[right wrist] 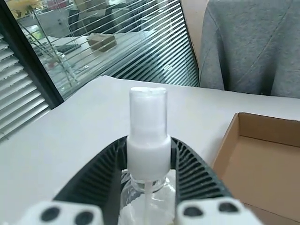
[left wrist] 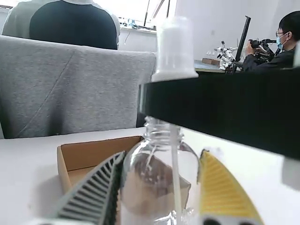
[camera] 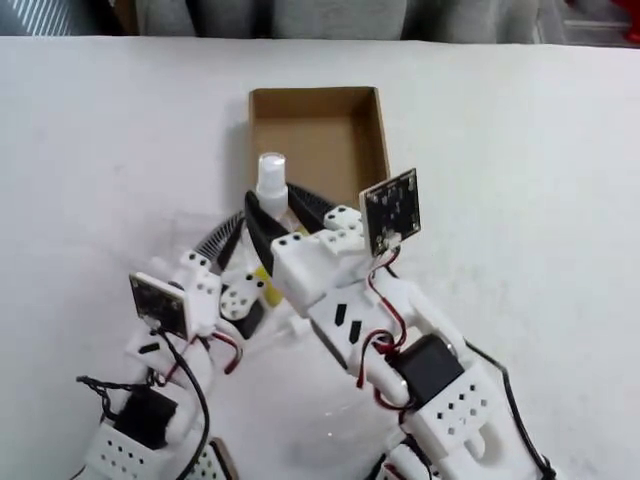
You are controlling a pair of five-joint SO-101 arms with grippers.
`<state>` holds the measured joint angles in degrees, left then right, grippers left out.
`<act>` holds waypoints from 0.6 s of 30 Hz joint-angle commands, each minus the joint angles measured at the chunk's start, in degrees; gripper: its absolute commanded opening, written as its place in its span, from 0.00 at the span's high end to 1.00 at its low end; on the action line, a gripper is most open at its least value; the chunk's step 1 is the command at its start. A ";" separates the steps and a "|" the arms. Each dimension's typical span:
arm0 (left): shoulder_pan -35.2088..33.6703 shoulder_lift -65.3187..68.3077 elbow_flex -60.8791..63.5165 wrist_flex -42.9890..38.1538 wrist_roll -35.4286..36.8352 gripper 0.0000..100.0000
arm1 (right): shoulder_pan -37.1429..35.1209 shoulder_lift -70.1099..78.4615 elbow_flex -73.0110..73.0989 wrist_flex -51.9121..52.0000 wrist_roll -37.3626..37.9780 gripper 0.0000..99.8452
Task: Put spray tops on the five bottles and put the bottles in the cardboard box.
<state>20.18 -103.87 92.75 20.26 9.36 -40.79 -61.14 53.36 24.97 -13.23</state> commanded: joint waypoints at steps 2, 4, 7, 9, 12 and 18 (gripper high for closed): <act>-0.57 -1.10 -0.53 -1.76 0.26 0.85 | -1.71 -1.27 -0.35 -1.01 1.05 0.98; -0.57 -1.10 -0.53 -1.76 0.26 0.85 | -2.68 -1.10 -0.53 -1.01 1.41 0.98; -0.48 -1.10 -0.53 -1.58 0.26 0.85 | -4.00 -0.75 -0.62 -1.01 1.49 0.98; -0.40 -1.10 -0.53 -1.49 0.26 0.85 | -4.18 -0.75 -0.70 -1.01 2.37 0.98; -0.22 -1.10 -0.53 -1.41 0.26 0.85 | -4.18 -0.75 -0.70 -1.01 3.87 0.98; -0.22 -1.10 -0.53 -1.41 0.26 0.85 | -4.18 -0.75 -0.70 -0.92 4.13 0.98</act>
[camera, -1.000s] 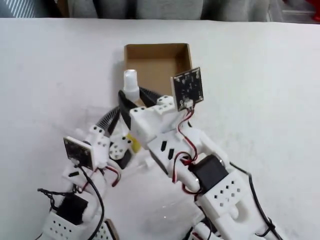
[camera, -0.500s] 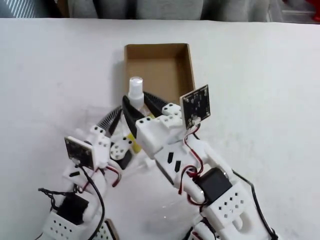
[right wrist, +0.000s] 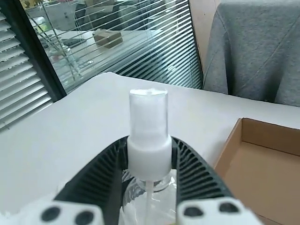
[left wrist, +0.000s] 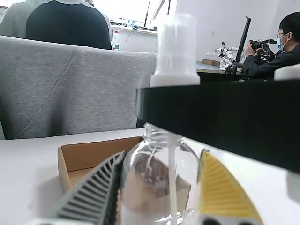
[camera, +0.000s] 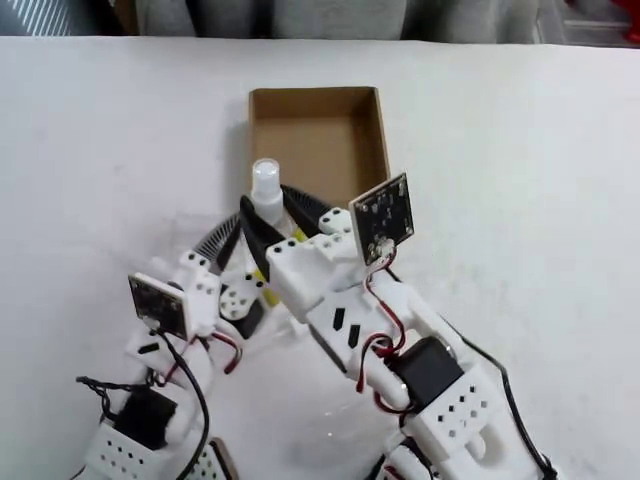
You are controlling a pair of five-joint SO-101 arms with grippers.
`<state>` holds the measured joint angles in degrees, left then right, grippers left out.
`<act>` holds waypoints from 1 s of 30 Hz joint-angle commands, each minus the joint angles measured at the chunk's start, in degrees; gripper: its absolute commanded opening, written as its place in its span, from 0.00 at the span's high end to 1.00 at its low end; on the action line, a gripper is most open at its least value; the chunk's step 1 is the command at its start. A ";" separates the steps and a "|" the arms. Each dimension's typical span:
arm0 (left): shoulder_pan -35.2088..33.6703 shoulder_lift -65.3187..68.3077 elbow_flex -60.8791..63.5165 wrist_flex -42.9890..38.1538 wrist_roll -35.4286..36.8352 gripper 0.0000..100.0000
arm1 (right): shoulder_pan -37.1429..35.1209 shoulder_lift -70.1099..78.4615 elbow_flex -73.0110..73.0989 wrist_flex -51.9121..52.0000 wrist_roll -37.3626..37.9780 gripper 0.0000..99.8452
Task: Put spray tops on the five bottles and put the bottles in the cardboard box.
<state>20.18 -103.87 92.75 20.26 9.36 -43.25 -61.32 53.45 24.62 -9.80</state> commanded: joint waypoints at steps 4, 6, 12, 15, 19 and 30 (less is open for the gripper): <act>-0.22 -1.10 -0.53 -1.41 0.26 0.85 | -1.71 -0.57 -0.79 -0.40 0.35 0.91; -0.22 -1.10 -0.53 -1.41 0.26 0.85 | -1.71 -0.57 -0.79 -0.31 0.35 0.83; -0.22 -1.10 -0.44 -1.41 0.26 0.85 | -1.63 -1.10 -2.64 0.31 0.35 0.70; -0.22 -1.10 -0.44 -1.41 0.26 0.85 | -1.54 -1.10 -7.21 2.68 0.26 0.70; -0.22 -1.10 -0.44 -1.32 0.26 0.85 | -1.45 -1.19 -13.89 6.90 0.26 0.70; -0.66 -0.92 -0.35 -1.41 0.26 0.85 | 1.54 -3.03 -24.88 26.42 0.70 0.70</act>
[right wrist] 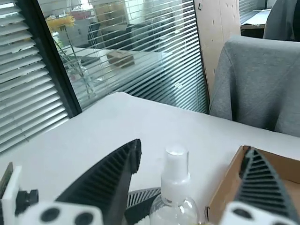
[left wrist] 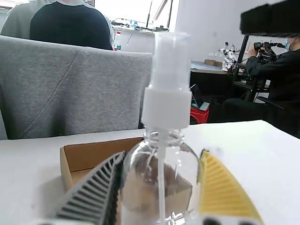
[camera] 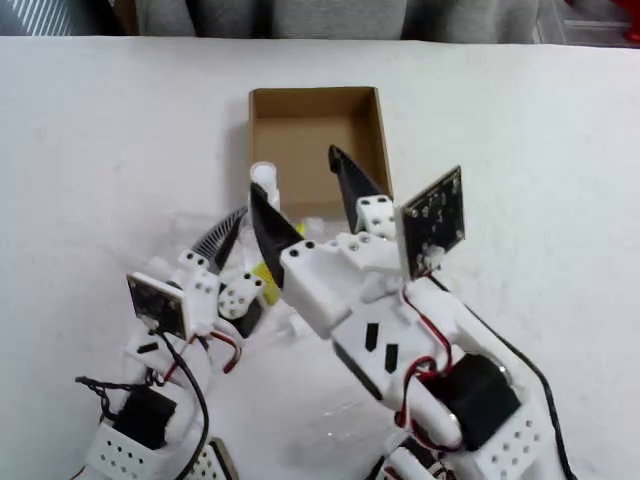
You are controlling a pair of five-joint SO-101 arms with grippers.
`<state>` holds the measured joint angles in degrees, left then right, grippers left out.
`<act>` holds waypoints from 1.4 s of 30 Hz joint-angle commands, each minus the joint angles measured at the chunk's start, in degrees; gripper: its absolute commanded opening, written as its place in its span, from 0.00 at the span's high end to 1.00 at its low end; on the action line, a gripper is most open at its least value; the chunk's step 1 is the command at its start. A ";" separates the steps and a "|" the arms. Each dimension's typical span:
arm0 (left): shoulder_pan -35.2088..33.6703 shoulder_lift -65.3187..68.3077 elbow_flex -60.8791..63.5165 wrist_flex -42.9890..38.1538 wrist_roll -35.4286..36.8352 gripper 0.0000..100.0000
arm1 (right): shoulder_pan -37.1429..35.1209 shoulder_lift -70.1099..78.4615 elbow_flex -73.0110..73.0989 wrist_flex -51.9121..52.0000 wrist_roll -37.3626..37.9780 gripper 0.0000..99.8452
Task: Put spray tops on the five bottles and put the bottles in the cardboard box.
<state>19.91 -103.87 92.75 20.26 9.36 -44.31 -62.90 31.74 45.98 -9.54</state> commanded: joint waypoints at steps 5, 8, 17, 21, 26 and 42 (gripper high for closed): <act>-0.40 -0.92 2.37 -4.66 0.26 0.85 | 12.18 -2.15 -0.79 14.11 0.53 0.70; -1.10 -0.92 3.96 -8.26 0.26 0.85 | 18.24 -2.51 4.48 15.43 0.53 0.70; -8.22 -0.84 2.20 -16.35 0.26 0.85 | 31.78 -9.71 24.53 15.25 7.91 0.78; -8.22 -0.75 -3.25 -16.09 0.26 0.85 | 38.37 -13.67 32.53 10.33 13.19 0.96; -8.22 6.29 -13.98 -13.19 0.26 0.85 | 46.99 -19.30 44.48 2.07 15.12 0.94; -13.14 61.14 -40.70 -38.42 0.35 0.85 | 56.13 -38.46 65.32 -1.71 15.56 0.95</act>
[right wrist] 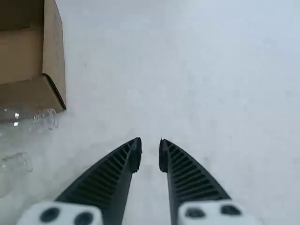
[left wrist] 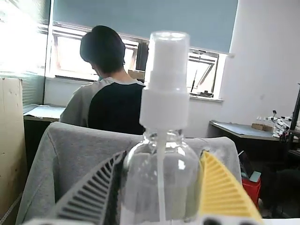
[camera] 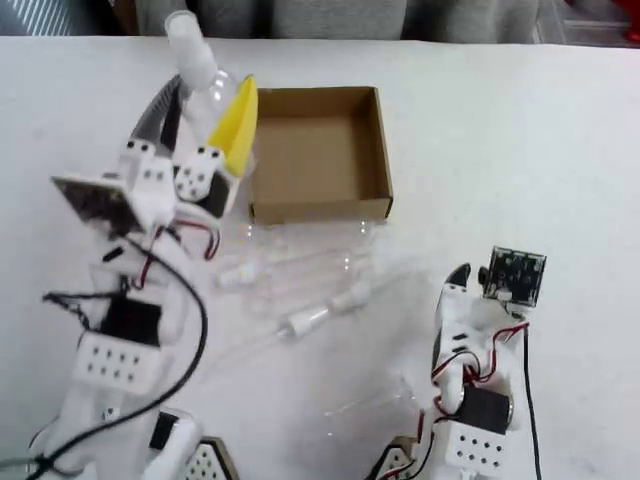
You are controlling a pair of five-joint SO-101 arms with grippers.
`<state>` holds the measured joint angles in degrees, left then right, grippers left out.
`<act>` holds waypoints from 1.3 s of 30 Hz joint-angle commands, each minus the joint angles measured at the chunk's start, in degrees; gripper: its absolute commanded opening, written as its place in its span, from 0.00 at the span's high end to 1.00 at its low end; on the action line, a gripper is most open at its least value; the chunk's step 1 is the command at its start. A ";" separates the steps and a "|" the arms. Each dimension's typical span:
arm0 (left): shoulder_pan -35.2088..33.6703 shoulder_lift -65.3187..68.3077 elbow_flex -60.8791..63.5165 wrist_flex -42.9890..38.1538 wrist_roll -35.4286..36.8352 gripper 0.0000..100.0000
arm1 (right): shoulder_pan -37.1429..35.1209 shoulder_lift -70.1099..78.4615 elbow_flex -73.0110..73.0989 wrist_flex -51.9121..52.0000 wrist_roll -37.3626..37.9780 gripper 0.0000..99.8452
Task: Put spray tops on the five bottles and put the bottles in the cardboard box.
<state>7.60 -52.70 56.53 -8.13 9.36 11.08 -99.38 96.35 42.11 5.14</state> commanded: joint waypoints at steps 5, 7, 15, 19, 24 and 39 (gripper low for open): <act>-0.84 22.64 -6.59 -19.96 0.53 0.85 | 0.75 -2.24 0.70 2.33 0.97 0.95; -0.84 27.74 -8.09 -23.65 0.53 0.85 | 0.75 -2.24 0.70 2.51 0.97 0.95; -0.92 47.34 -14.24 -38.24 0.62 0.85 | 0.66 -2.24 0.70 2.59 0.97 0.95; -1.71 57.27 -19.34 -42.90 0.62 0.85 | 0.66 -2.24 0.70 2.59 0.97 0.95; -2.86 71.08 -29.80 -44.48 0.53 0.85 | 0.66 -2.24 0.70 2.59 0.97 0.95; -2.51 92.44 -49.23 -46.59 0.26 0.85 | 0.66 -2.24 0.70 2.68 6.07 0.95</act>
<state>5.49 37.58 14.77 -53.05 9.36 10.99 -100.97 96.35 44.13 10.33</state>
